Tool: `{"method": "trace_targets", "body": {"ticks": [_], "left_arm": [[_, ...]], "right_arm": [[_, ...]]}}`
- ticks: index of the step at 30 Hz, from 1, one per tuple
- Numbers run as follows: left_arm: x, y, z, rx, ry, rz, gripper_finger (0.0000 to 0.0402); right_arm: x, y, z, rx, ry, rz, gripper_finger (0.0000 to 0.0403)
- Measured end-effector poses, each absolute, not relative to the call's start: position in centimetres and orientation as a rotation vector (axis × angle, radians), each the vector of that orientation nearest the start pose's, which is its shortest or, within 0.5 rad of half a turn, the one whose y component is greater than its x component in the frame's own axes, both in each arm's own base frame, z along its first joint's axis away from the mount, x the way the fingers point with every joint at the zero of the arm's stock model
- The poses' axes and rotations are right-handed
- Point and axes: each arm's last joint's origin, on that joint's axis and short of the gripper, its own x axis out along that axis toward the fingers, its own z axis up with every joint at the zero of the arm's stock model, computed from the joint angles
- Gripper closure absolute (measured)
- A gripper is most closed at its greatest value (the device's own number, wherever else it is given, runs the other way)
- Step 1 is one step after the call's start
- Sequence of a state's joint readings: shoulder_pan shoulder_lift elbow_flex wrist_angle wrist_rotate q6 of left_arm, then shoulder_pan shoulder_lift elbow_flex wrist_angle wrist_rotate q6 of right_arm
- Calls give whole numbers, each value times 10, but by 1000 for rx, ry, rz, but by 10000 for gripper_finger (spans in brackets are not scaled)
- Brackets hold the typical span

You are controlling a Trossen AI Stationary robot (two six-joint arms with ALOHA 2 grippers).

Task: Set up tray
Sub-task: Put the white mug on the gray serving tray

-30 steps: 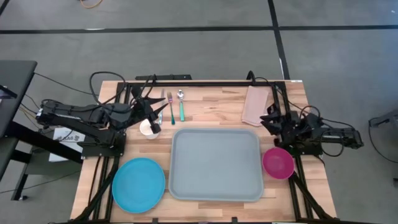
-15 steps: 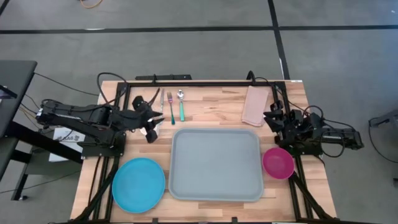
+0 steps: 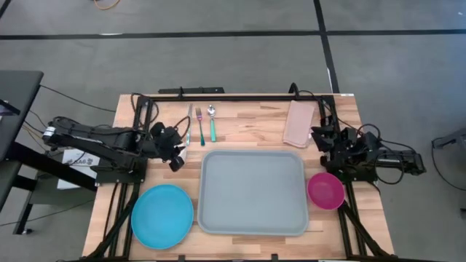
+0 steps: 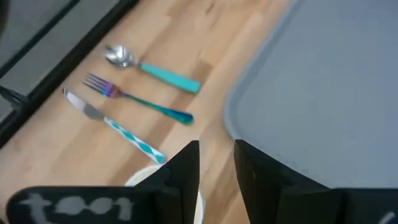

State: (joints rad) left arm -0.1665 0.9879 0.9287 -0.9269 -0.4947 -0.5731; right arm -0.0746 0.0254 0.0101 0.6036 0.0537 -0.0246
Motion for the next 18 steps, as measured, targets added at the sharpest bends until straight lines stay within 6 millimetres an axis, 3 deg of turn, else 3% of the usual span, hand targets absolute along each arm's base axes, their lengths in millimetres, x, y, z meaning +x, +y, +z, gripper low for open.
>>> {"method": "trace_targets", "body": {"ticks": [6, 14, 18], "left_arm": [[180, -17, 263, -282, 905, 605, 308], [198, -15, 239, -125, 1055, 603, 280], [206, -9, 225, -304, 1157, 624, 263]], "right_arm": [[84, -7, 217, -30, -548, -121, 312], [85, -7, 216, -29, -538, -120, 312], [85, -7, 216, -30, -535, -120, 312]]}}
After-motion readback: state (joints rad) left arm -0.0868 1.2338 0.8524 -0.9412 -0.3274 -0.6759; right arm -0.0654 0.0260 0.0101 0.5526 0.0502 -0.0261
